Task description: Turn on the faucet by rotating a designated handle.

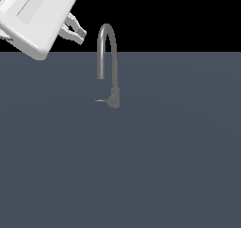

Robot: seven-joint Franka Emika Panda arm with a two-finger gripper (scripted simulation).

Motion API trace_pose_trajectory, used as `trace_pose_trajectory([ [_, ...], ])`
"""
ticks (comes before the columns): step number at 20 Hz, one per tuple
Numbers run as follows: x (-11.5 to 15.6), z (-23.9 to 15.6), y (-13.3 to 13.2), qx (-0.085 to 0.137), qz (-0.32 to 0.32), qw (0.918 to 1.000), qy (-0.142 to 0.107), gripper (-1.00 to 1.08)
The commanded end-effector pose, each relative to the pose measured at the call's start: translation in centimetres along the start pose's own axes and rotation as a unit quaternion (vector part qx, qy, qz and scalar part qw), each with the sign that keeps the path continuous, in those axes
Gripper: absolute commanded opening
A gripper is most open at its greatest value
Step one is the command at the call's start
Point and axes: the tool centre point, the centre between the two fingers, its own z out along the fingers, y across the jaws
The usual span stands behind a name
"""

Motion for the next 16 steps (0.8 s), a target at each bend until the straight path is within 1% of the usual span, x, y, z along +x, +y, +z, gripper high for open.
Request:
trace_pose_trajectory([
  [1,0.9,0.5,-0.3,-0.022,-0.022,0.9995,-0.001,-1.00],
  [8,3.3,2.0,-1.1,-0.079,-0.080,0.9936,-0.005,-1.00],
  [12,4.6,2.9,-1.5,-0.111,-0.112,0.9875,-0.007,-1.00],
  [16,5.8,3.9,-2.0,-0.143,-0.143,0.9794,-0.009,-1.00],
])
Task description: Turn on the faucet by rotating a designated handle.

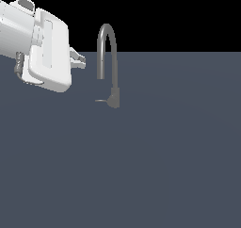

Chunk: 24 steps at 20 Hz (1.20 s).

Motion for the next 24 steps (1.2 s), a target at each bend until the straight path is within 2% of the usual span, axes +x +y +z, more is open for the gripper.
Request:
trace_pose_trajectory([
  [1,0.9,0.5,-0.2,-0.021,-0.020,0.9996,-0.001,-1.00],
  [7,2.8,1.8,-0.9,-0.069,-0.068,0.9953,-0.005,-1.00],
  [13,4.7,3.2,-1.6,-0.116,-0.115,0.9865,-0.010,-1.00],
  [18,6.1,4.4,-2.2,-0.156,-0.155,0.9754,-0.014,-1.00],
  [24,7.8,6.0,-3.0,-0.203,-0.202,0.9579,-0.019,-1.00],
])
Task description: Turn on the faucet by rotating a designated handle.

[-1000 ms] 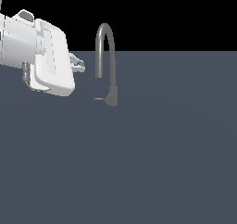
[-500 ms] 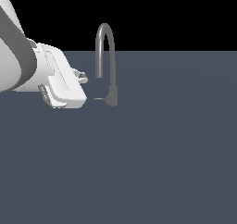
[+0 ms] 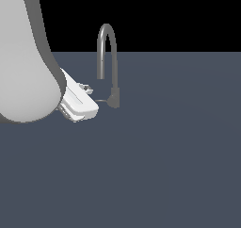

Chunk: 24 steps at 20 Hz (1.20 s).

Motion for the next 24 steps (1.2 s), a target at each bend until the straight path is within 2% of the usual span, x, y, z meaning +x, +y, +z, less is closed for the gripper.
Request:
trace_pose_trajectory([
  [1,0.8,0.5,-0.3,-0.021,-0.021,0.9996,-0.002,-1.00],
  [7,2.7,1.9,-1.0,-0.069,-0.070,0.9951,-0.008,-1.00],
  [12,4.2,3.2,-1.6,-0.109,-0.111,0.9877,-0.013,-1.00],
  [24,7.2,6.4,-3.1,-0.196,-0.204,0.9589,-0.025,-1.00],
])
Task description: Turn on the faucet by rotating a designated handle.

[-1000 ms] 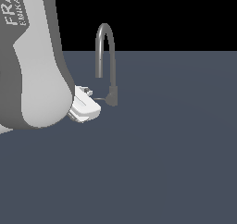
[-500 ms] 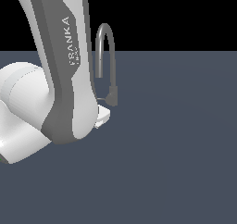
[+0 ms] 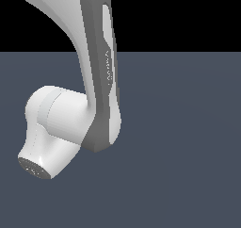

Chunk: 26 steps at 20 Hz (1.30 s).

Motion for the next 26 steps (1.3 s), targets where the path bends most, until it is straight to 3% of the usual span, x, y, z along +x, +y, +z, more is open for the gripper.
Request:
trace_pose_trajectory([
  [1,0.6,0.5,-0.2,-0.016,-0.017,0.9997,-0.002,-1.00],
  [11,1.9,1.7,-0.8,-0.051,-0.055,0.9972,-0.008,-1.00],
  [19,1.9,1.8,-0.8,-0.053,-0.058,0.9969,-0.008,-1.00],
  [26,-0.8,1.7,0.5,-0.053,-0.058,0.9969,-0.008,-1.00],
])
